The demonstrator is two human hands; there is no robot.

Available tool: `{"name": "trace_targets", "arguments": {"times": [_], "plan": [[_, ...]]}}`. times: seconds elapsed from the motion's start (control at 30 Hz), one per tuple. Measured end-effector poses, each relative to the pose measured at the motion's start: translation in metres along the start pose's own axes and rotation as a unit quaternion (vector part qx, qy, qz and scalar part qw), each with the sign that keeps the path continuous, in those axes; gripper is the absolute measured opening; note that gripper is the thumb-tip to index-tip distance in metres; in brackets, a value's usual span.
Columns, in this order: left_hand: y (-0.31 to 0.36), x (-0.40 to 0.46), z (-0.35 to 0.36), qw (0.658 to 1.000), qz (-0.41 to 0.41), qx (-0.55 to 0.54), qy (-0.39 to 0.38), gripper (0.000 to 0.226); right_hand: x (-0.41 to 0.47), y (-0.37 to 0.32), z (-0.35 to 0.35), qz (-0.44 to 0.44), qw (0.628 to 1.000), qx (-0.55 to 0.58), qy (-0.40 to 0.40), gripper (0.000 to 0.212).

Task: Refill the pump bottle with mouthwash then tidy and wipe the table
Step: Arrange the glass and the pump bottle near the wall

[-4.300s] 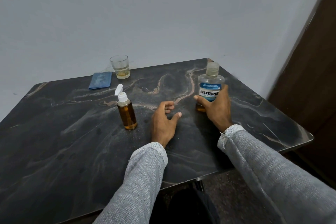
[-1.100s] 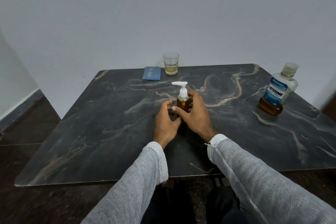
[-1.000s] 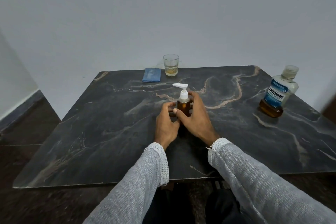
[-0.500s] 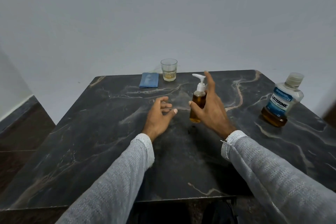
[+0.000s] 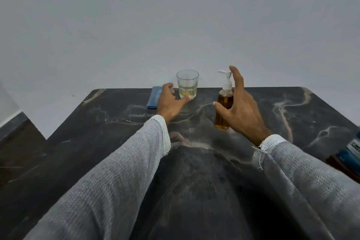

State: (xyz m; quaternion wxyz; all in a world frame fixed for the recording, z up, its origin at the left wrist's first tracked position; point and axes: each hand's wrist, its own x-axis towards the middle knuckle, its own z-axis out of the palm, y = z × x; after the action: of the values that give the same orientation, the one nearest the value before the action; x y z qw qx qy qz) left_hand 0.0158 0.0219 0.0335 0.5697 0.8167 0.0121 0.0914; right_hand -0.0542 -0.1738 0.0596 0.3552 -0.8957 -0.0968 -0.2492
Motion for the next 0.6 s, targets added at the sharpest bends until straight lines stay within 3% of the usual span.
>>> {"name": "trace_targets", "arguments": {"times": [0.3, 0.6], "plan": [[-0.034, 0.068, 0.035, 1.000, -0.009, 0.024, -0.008, 0.106, 0.039, 0.035, 0.039, -0.013, 1.000, 0.000, 0.001, 0.095], [-0.037, 0.092, 0.055, 0.999, 0.008, 0.031, -0.003, 0.091, 0.038, 0.048, 0.048, -0.016, 1.000, 0.005, 0.016, 0.093]]}}
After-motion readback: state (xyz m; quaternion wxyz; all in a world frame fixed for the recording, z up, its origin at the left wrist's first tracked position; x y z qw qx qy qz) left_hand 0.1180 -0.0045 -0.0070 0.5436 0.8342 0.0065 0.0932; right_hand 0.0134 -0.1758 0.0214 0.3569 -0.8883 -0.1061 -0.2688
